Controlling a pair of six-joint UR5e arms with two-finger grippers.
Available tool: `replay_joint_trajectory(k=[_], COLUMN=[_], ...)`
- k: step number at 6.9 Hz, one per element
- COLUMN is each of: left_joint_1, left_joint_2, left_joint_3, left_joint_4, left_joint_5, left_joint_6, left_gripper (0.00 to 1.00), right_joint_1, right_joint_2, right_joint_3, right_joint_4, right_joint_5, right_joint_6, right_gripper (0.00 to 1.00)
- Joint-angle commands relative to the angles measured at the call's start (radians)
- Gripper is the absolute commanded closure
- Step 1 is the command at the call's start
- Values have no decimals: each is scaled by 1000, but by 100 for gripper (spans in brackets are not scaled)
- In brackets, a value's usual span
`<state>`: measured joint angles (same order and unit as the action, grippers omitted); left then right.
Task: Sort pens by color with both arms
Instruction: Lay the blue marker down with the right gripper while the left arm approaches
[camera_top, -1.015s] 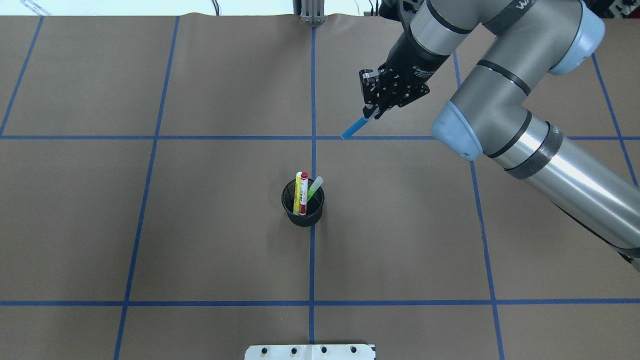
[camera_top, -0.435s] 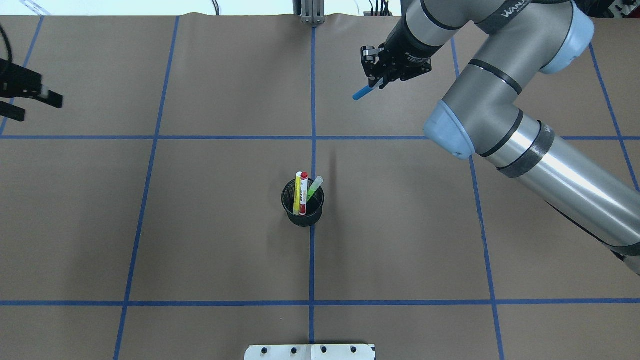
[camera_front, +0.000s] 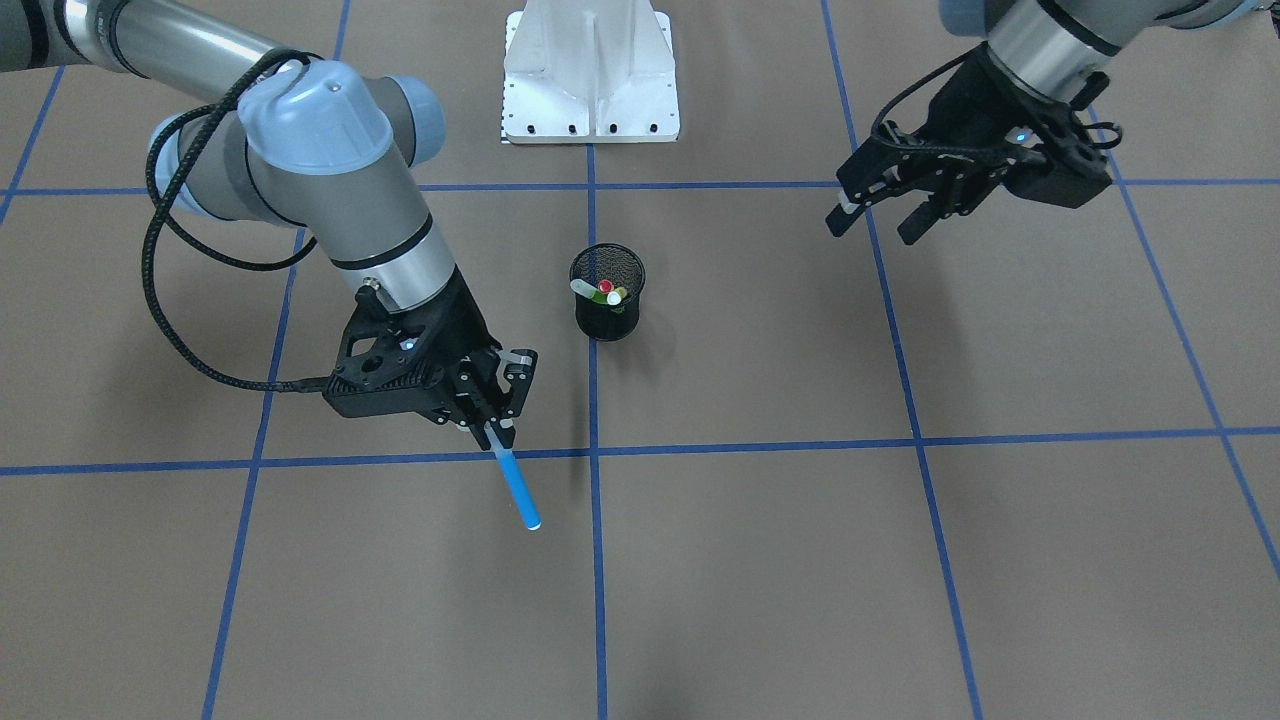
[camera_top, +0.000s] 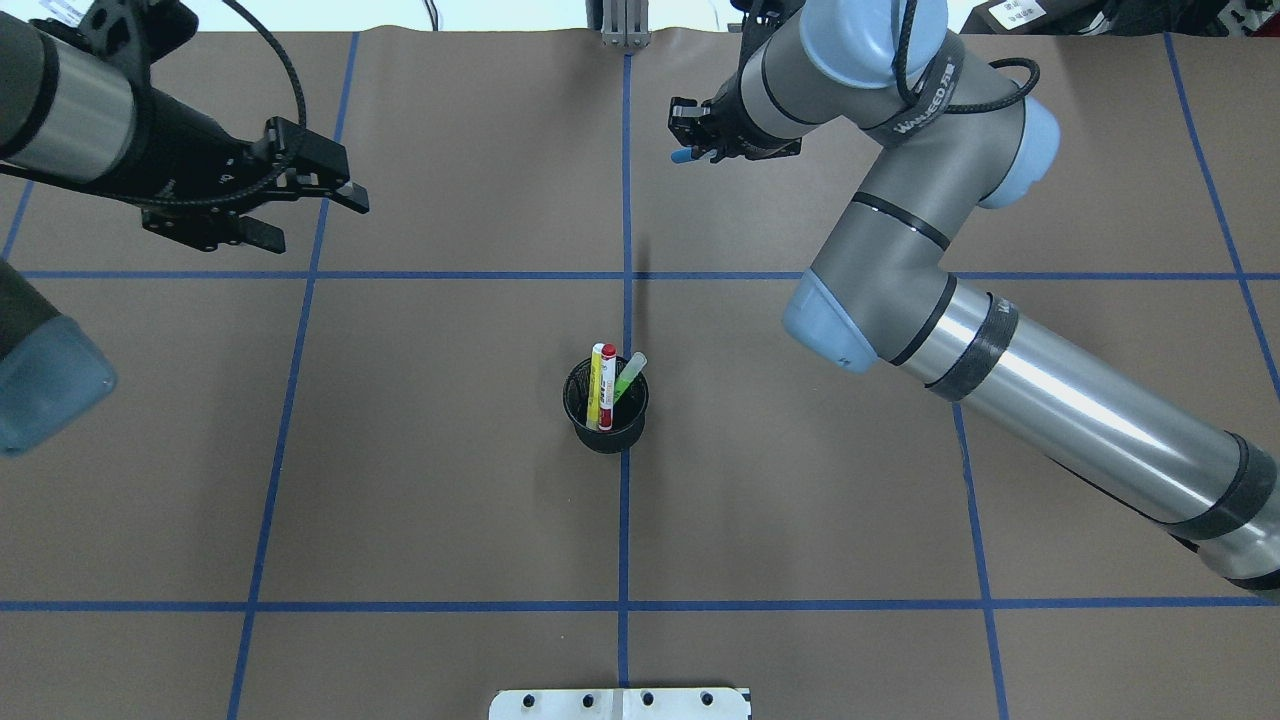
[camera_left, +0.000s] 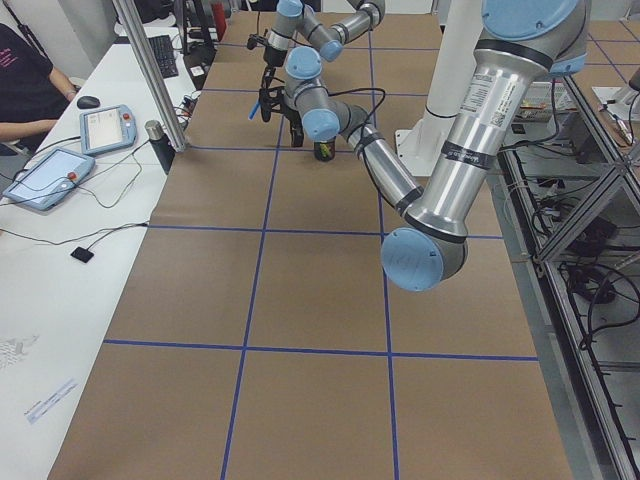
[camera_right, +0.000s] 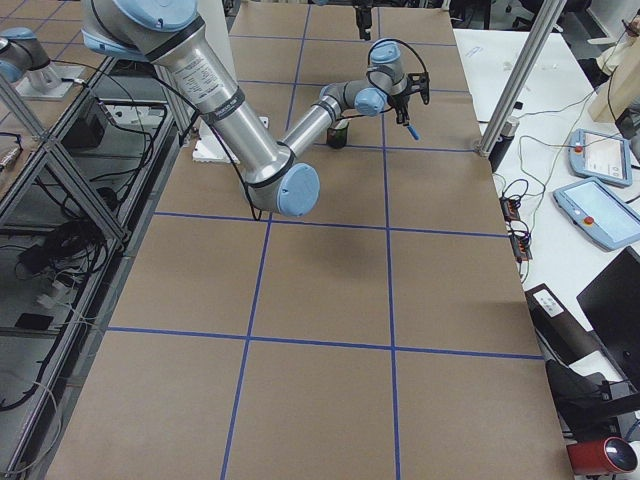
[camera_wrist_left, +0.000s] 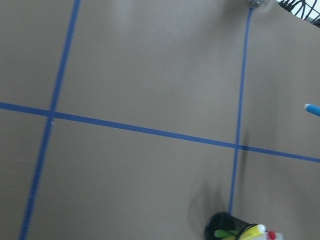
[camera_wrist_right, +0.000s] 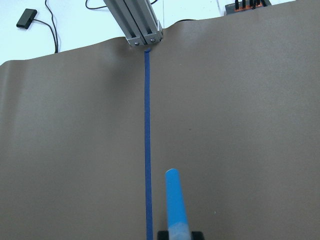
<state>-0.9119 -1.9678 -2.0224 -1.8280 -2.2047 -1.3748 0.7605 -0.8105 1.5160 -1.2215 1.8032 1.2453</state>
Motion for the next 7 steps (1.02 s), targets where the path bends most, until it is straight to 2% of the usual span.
replay_joint_trajectory(k=[1,2,4,7], left_joint_1=[97,103,128,130], left_joint_2=[-139,-216,-256,-281], left_joint_3=[10,33,82,116], left_joint_4=[164,247,253,251], left_joint_5=[109,118,137,137], left_joint_6=[-52,-52,-59,-58], left_gripper=[1,1,1,1], right_joint_1=[-74,-95,-154,-173], right_joint_2=[-1,-10,-39,-59], right_joint_3=[-3,-3,-5,-7], right_joint_4=[5,7,8,5], right_joint_5=[-181,-199,-313,-317], right_joint_6=[78,80,88,76], right_gripper=[100,100,100,100])
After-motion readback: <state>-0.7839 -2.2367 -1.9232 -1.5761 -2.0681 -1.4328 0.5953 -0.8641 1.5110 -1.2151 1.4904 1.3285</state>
